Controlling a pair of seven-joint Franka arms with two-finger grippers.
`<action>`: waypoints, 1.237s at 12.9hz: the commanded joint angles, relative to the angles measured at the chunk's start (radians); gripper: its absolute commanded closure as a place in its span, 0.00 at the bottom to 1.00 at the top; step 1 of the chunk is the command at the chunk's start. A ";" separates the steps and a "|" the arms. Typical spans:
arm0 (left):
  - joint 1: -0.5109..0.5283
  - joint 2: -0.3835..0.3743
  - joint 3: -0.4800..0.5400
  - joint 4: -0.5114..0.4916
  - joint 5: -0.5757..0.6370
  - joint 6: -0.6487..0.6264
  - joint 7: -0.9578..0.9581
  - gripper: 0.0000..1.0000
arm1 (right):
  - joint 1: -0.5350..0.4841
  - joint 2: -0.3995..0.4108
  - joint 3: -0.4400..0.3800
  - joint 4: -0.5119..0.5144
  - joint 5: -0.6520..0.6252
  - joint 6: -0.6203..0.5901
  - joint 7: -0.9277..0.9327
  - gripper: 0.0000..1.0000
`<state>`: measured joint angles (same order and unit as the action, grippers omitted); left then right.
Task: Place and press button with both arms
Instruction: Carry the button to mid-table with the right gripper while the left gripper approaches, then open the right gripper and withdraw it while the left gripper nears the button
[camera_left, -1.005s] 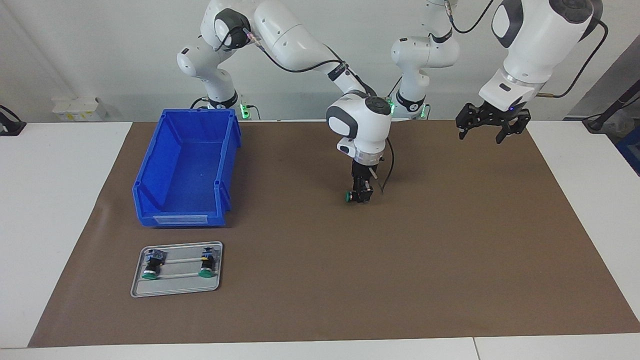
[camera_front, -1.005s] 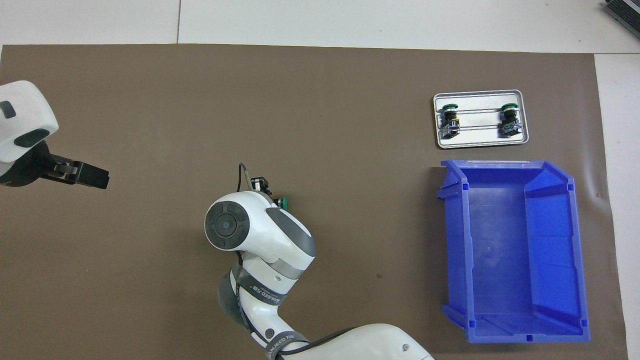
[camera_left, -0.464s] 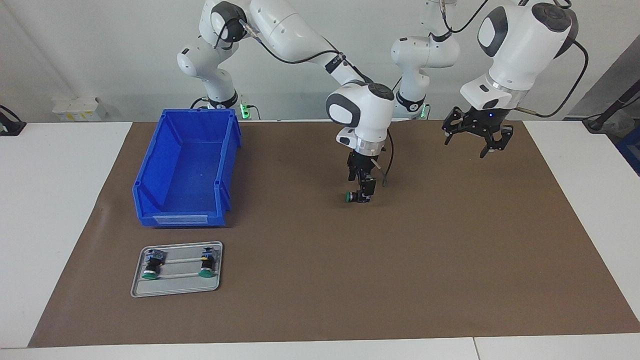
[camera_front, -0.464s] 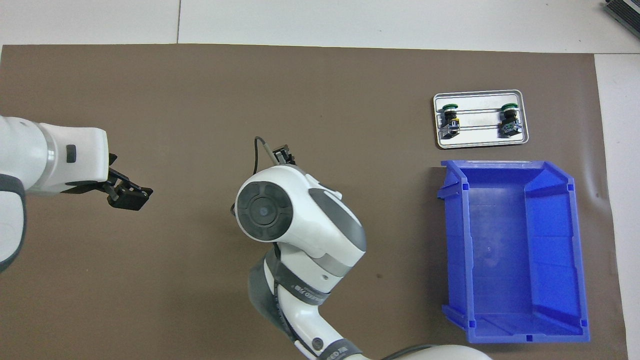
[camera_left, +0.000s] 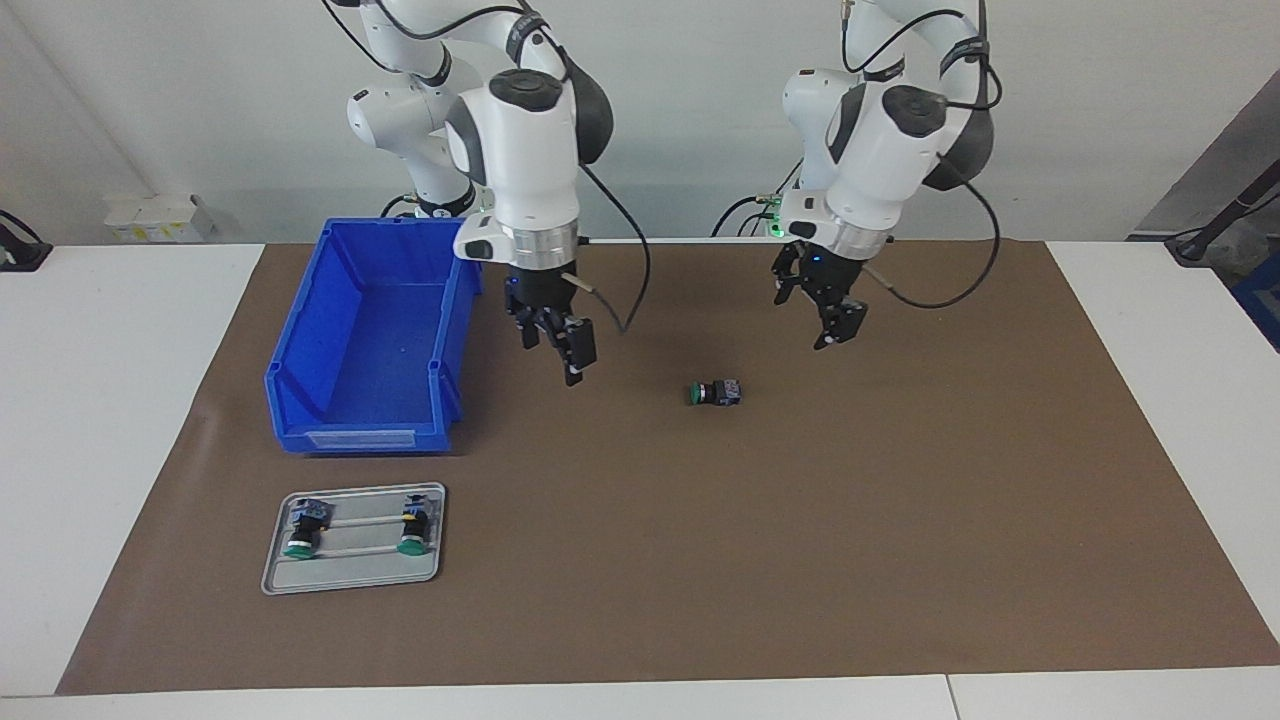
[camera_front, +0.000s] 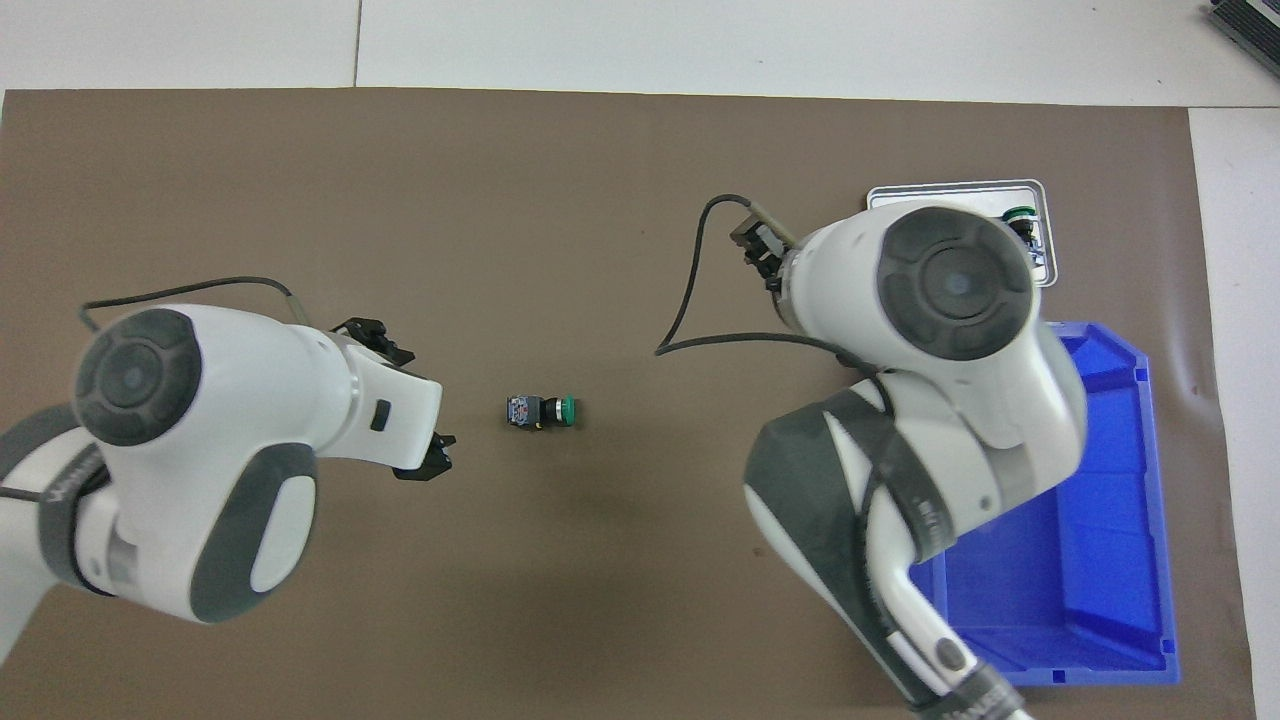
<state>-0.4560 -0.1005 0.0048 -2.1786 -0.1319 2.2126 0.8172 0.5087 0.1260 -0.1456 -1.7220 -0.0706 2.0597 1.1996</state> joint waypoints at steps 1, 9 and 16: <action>-0.084 0.051 0.021 -0.087 -0.012 0.185 0.030 0.00 | -0.143 -0.068 0.014 -0.034 0.043 -0.054 -0.382 0.00; -0.168 0.289 0.021 -0.082 -0.009 0.472 0.066 0.01 | -0.372 -0.129 0.001 0.154 0.057 -0.419 -0.923 0.00; -0.193 0.334 0.021 -0.105 -0.009 0.519 0.065 0.36 | -0.404 -0.204 0.004 0.072 0.069 -0.509 -1.128 0.00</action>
<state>-0.6260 0.2254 0.0062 -2.2635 -0.1321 2.6967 0.8635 0.1088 -0.0296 -0.1484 -1.5716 -0.0235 1.5115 0.1133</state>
